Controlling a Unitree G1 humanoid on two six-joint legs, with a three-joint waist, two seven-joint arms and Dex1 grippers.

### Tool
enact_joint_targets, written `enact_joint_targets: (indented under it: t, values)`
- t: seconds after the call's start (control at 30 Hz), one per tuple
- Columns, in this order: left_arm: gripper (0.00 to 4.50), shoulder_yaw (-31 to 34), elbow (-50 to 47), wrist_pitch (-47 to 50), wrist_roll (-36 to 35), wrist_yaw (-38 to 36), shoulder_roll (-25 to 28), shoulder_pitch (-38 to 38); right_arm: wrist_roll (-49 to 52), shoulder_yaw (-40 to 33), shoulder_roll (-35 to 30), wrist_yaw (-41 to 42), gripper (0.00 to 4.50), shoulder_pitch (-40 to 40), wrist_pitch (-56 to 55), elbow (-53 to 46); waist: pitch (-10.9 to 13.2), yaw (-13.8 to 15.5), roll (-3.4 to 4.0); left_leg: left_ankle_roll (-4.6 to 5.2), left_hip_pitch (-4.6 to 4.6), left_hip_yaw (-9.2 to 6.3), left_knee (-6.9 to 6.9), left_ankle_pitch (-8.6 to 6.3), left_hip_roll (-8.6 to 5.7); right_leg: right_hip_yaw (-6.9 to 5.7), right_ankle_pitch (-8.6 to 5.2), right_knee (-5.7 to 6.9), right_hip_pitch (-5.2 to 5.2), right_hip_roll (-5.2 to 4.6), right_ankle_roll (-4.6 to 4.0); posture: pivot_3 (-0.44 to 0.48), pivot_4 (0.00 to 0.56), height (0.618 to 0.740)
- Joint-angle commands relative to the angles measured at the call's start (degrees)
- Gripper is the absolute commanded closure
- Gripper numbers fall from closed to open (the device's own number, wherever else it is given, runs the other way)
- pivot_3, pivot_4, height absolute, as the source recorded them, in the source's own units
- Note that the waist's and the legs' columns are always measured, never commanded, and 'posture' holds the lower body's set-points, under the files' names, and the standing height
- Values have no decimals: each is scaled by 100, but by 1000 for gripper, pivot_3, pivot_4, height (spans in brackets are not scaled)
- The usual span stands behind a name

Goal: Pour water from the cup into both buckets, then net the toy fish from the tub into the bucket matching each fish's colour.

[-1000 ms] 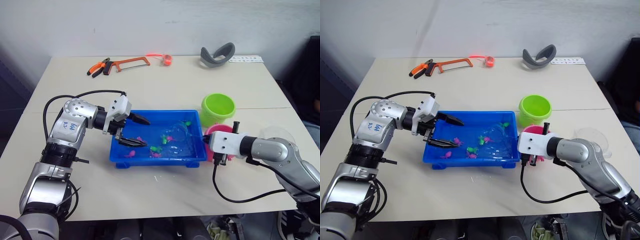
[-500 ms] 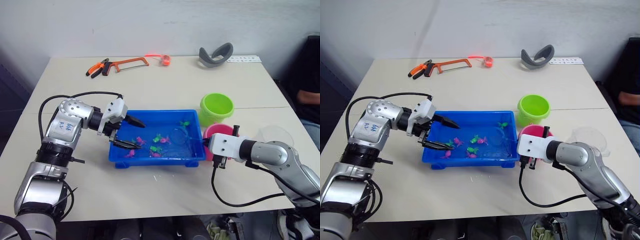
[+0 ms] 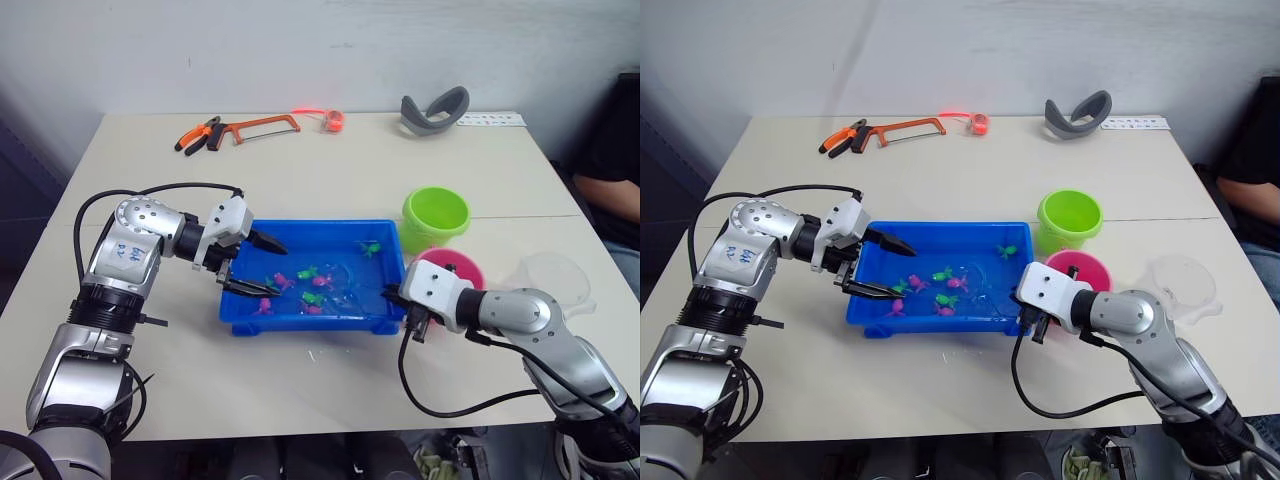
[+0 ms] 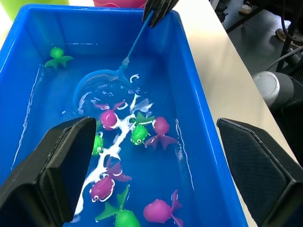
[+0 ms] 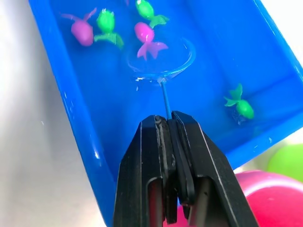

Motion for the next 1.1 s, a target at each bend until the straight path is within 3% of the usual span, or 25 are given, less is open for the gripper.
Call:
enact_joint_targets:
  t: [0.03,0.4,0.57,0.87,1.1]
  values:
    - [48,116,12,-38,-12,29,37,-71,270,-305,4,-59,4500,-5,291,-402,0,0,0,0,0,0,0,0,0,0,0,-1,0,0,0,0,150,740]
    - [48,83,279,-154,14,53,-160,-279,1572,-1030,380,-358,4500,-3,1704,-1188,0,2,0,1,-1,0,-2,-1,0,0,0,-1,0,0,0,0,150,740]
    - [48,208,352,176,-227,51,-376,-525,2140,-1703,302,-546,4500,145,2239,-1649,0,14,0,2,-2,-3,0,-1,-4,-2,0,-2,3,-3,0,0,150,740]
    - [48,359,442,676,-672,-98,-787,-878,3450,-4443,-66,-574,4500,1027,3231,-2642,0,16,0,2,-3,-5,-7,-1,-3,0,0,-6,6,2,0,0,150,740]
    - [48,102,671,219,-479,-333,-1126,-908,4352,-6526,-523,-444,4500,1774,3723,-2726,0,15,1,1,0,-4,-10,-1,-2,8,0,-8,7,10,0,0,150,740]
